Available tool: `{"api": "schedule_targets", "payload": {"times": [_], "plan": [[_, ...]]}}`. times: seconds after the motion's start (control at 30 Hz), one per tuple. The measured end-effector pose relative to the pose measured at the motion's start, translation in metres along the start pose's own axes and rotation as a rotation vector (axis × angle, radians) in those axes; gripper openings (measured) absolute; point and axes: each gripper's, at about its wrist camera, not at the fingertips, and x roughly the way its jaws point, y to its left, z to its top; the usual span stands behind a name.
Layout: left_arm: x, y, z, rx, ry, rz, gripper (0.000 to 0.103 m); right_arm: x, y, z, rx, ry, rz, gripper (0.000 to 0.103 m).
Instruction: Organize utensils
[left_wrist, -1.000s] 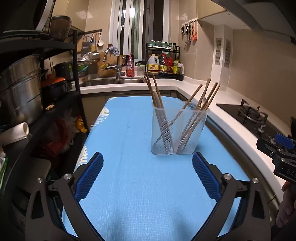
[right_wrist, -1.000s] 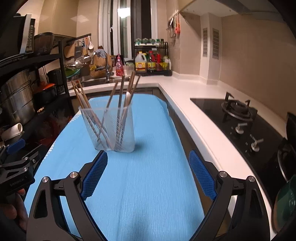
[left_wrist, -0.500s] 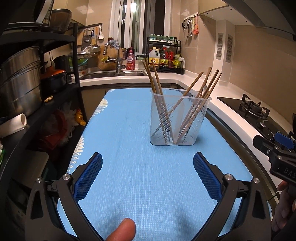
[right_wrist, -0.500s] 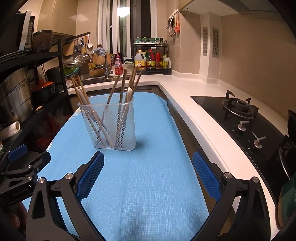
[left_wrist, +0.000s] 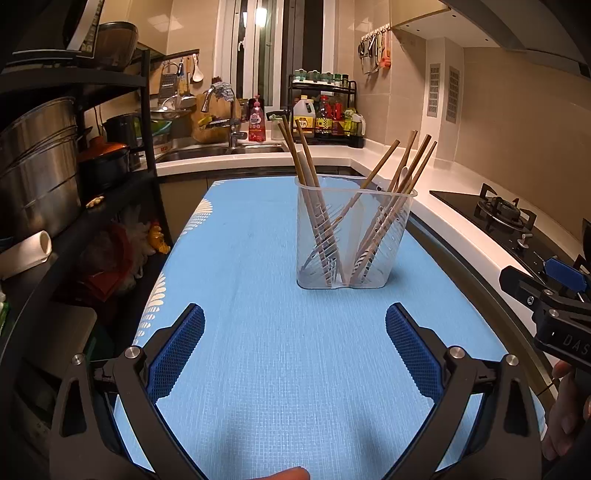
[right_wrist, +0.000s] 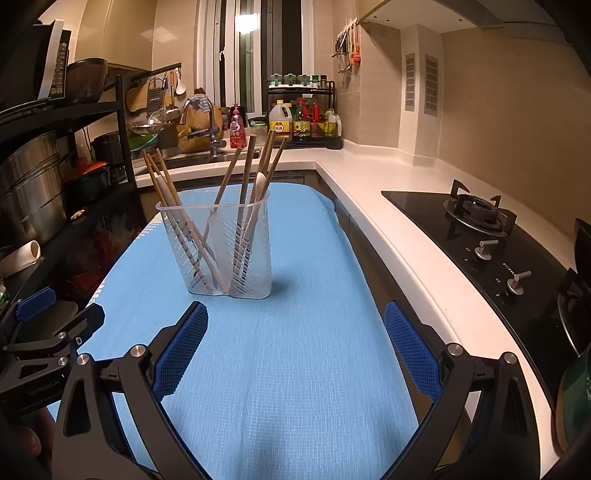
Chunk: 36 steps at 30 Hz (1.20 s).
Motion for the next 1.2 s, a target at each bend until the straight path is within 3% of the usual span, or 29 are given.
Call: {"api": "schedule_targets", "payload": {"times": [1.2], "plan": [[0.0001, -0.0020, -0.0010, 0.009, -0.008, -0.011, 0.095, -0.0014, 0.0061, 0.0002, -0.011, -0.003, 0.004, 0.095]]}}
